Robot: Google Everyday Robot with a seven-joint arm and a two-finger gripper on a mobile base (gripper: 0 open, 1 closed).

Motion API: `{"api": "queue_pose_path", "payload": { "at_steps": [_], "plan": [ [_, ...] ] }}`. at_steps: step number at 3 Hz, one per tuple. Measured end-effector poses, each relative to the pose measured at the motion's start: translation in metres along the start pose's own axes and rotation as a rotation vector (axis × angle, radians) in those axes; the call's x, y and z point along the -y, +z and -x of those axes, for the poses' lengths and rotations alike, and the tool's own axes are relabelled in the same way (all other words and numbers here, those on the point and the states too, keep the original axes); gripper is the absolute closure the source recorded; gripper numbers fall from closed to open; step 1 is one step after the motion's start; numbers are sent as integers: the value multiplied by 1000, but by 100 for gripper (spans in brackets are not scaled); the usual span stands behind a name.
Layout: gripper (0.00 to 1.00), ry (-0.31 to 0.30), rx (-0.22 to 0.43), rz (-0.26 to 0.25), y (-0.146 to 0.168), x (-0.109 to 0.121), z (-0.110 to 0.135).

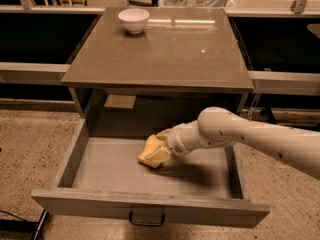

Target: Pick sponge from top drawer and place on counter

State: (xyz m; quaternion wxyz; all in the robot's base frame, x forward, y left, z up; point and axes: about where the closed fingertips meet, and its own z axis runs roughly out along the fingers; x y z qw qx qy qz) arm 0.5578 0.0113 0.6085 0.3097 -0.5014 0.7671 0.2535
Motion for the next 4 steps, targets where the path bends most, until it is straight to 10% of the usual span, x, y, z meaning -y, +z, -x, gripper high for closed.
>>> {"api": "queue_pose_path", "payload": {
  "at_steps": [2, 4],
  "plan": [
    [97, -52, 11, 1, -17, 8, 24],
    [100, -116, 62, -37, -51, 11, 43]
  ]
}}
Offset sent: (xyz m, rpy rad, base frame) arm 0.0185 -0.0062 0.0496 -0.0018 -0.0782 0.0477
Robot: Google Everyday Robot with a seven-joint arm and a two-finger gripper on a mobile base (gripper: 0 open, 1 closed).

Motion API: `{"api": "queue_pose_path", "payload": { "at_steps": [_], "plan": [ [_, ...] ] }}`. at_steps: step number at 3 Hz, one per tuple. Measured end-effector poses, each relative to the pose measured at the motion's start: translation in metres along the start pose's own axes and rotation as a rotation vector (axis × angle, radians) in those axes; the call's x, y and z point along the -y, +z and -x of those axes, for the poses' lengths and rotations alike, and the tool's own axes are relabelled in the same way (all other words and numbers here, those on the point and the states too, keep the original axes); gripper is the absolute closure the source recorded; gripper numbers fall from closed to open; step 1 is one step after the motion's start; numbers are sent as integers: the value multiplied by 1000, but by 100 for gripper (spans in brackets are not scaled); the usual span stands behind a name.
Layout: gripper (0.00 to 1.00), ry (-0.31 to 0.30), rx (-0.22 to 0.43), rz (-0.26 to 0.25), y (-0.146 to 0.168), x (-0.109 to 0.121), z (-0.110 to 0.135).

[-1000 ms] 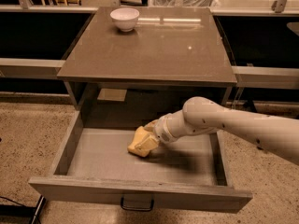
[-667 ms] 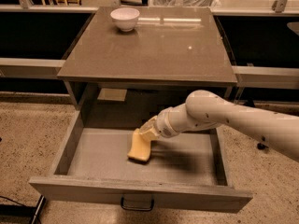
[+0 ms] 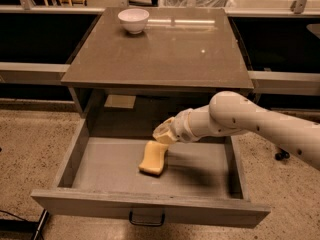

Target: Pick sponge from top drawer and place on counter

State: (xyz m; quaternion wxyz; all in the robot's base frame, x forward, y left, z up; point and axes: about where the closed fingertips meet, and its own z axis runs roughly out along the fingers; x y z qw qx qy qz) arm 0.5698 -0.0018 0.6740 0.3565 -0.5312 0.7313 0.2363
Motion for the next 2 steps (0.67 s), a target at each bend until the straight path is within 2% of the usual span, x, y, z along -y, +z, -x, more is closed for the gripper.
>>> {"api": "queue_pose_path", "payload": {
  "at_steps": [1, 2],
  "plan": [
    [81, -32, 12, -24, -19, -1, 13],
    [50, -32, 12, -25, -20, -1, 13]
  ]
}}
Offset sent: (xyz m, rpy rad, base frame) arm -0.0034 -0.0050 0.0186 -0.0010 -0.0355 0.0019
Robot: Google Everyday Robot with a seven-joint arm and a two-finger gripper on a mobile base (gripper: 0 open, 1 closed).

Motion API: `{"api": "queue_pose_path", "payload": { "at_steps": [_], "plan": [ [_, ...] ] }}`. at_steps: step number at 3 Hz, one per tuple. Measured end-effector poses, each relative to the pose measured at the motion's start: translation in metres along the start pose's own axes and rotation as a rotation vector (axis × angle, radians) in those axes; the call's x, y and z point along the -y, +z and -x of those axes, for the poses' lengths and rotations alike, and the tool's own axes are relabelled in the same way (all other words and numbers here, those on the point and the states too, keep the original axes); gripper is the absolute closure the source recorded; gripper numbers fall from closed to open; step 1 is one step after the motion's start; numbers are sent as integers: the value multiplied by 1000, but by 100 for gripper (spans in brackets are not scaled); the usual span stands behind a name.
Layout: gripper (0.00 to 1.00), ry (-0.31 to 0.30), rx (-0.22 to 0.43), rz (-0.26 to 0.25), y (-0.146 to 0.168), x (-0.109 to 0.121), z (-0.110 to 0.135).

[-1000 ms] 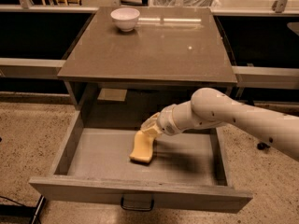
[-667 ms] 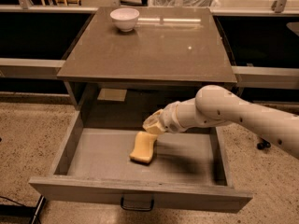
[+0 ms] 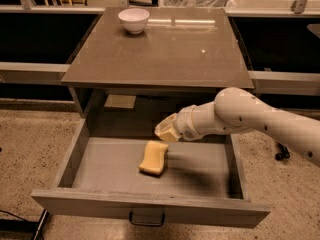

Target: Pick sponge from top drawer and place on counter

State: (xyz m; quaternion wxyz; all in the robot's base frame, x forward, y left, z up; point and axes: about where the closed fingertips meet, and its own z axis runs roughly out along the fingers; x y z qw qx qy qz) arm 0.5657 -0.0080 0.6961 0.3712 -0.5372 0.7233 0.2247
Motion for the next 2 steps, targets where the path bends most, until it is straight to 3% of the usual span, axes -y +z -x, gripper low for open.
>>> {"api": "queue_pose_path", "payload": {
  "at_steps": [1, 2],
  "plan": [
    [27, 0, 0, 0, 0, 0, 0],
    [4, 9, -59, 25, 4, -3, -12]
  ]
}}
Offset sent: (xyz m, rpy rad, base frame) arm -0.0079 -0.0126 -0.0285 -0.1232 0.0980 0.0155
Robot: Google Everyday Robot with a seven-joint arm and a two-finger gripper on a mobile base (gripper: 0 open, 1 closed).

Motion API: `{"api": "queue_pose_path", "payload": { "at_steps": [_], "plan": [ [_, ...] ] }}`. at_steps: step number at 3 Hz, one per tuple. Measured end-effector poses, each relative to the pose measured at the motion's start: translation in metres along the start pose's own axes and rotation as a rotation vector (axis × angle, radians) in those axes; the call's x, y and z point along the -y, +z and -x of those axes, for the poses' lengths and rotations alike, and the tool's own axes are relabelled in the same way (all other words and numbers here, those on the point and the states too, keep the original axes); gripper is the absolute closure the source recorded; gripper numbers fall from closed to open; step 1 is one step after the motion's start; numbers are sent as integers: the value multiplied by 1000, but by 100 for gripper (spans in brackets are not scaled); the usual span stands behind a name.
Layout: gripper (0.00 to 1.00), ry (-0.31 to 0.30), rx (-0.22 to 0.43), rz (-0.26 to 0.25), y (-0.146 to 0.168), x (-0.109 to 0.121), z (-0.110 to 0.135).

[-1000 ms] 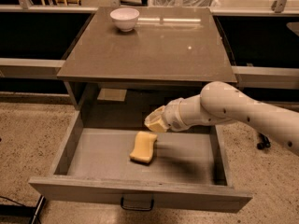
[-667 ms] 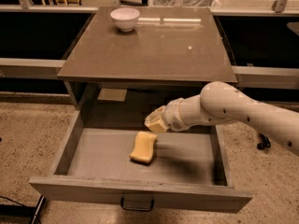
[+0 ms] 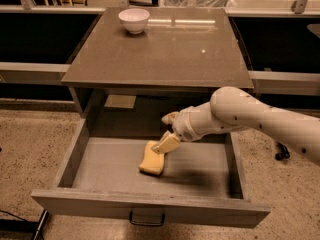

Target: Pick sponge from top drawer and place on counter

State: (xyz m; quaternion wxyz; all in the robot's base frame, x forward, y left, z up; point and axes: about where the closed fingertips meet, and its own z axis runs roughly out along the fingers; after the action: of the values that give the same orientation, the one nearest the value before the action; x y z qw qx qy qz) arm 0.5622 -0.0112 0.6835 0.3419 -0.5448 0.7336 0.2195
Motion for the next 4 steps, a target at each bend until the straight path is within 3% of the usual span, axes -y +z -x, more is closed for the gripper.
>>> {"api": "queue_pose_path", "payload": {
  "at_steps": [1, 2, 3, 4],
  "plan": [
    [0, -50, -10, 2, -1, -3, -5],
    [0, -50, -10, 2, -1, -3, -5],
    [0, -112, -59, 70, 8, -15, -8],
    [0, -215, -162, 166, 25, -27, -17]
  ]
}}
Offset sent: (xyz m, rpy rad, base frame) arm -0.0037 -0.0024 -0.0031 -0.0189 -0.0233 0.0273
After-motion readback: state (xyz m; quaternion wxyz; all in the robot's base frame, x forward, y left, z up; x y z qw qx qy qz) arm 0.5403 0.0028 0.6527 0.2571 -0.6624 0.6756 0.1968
